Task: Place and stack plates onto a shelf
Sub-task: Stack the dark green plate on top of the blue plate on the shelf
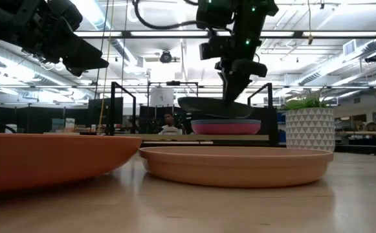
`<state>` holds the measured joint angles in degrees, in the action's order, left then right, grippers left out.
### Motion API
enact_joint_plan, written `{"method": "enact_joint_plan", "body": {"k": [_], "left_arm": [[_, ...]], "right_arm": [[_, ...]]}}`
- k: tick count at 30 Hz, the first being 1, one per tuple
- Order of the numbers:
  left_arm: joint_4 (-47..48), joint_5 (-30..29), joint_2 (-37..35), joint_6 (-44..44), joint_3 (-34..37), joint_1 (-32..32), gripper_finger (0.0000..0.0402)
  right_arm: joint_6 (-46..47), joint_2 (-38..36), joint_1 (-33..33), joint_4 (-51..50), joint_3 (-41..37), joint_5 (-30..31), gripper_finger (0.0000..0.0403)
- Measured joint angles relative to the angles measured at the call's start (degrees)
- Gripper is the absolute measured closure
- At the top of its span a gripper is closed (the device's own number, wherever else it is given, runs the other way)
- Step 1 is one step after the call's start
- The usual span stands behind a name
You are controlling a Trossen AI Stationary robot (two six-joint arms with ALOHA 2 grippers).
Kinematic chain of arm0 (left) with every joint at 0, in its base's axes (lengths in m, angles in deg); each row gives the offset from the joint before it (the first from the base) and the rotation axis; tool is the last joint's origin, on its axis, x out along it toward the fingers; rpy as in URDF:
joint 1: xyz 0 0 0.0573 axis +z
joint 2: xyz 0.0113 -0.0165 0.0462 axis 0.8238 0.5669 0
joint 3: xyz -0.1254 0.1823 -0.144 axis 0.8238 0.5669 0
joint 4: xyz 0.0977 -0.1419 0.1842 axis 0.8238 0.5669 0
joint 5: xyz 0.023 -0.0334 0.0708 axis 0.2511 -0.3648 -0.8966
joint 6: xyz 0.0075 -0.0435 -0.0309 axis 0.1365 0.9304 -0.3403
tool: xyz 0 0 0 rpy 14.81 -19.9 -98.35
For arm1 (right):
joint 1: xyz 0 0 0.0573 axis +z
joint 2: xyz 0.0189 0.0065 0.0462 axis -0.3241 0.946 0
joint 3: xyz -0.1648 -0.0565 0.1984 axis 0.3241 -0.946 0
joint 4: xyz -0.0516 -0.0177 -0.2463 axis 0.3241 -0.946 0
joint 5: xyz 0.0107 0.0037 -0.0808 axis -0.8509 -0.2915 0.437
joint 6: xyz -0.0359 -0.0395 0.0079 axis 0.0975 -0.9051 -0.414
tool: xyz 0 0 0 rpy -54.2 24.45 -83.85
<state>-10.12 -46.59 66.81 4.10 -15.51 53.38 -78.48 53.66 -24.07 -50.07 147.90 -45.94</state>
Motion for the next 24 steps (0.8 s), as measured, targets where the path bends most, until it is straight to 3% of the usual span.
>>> {"method": "enact_joint_plan", "body": {"k": [11, 24], "left_arm": [[0.02, -0.04, 0.0, -0.11, 0.0, 0.0, 0.0205], [0.04, -0.02, 0.0, -1.25, 0.0, 0.0, 0.0205]], "right_arm": [[-1.27, -0.02, -6.23, 0.02, 0.0, 0.0, 0.0384], [-0.63, -0.02, -10.48, 3.8, -1.79, -6.2, 0.0374]]}}
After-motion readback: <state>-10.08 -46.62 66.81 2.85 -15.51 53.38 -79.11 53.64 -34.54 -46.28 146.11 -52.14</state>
